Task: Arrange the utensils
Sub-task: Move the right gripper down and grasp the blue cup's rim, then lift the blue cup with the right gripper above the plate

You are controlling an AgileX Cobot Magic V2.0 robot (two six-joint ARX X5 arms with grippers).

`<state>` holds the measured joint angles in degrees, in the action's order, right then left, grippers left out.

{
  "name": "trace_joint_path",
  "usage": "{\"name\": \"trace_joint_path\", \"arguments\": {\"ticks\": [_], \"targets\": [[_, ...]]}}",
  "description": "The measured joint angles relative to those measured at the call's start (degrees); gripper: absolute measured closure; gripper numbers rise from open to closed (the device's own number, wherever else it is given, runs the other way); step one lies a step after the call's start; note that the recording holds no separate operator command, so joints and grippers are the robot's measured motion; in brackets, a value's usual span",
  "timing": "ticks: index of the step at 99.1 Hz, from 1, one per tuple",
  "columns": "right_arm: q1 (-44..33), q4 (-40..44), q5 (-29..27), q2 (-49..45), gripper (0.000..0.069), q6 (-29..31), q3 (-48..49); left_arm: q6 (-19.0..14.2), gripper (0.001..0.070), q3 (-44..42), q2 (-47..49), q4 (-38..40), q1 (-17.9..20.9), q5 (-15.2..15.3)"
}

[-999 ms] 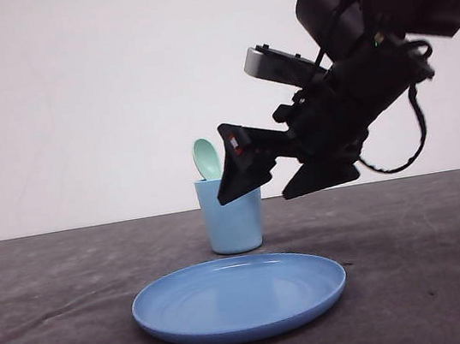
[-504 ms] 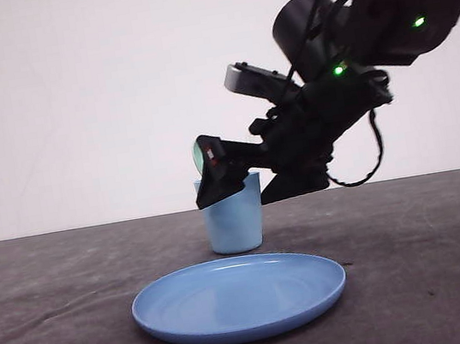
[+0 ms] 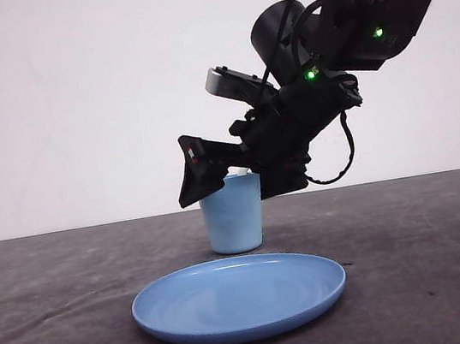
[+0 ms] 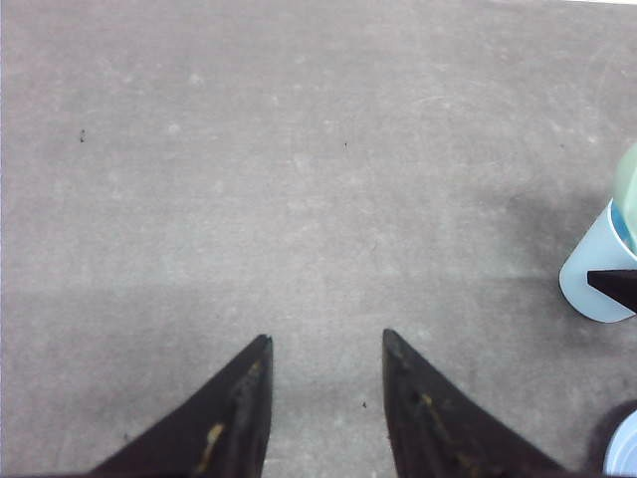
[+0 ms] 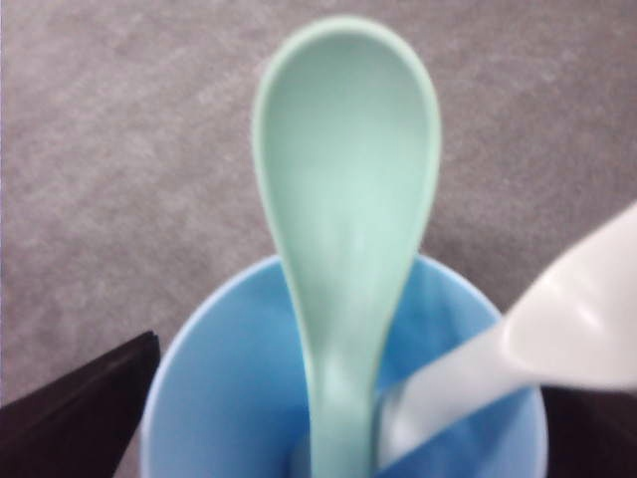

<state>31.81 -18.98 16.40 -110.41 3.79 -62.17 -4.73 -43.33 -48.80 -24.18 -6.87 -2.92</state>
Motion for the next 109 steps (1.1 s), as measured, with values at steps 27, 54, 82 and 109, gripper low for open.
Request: {"name": "trace_joint_path", "arguments": {"ticks": [27, 54, 82, 109], "targets": [[0.0, 0.9, -0.1, 0.0, 0.0202, -0.7, 0.0, 0.0, 0.0517, 0.0, 0.0, 0.0, 0.0, 0.0], [0.0, 1.1, -0.1, 0.0, 0.0213, -1.0, 0.0, 0.0, 0.0517, 0.0, 0.0, 0.0, 0.0, 0.0], [1.2, 7.3, 0.0, 6.9, 0.022, -1.0, 0.0, 0.0, 0.0517, 0.0, 0.0, 0.0, 0.0, 0.0], [2.8, 13.4, -0.7, 14.7, 0.0222, -1.0, 2.3, 0.2, 0.0517, 0.0, 0.0, 0.2, 0.0, 0.0]]}}
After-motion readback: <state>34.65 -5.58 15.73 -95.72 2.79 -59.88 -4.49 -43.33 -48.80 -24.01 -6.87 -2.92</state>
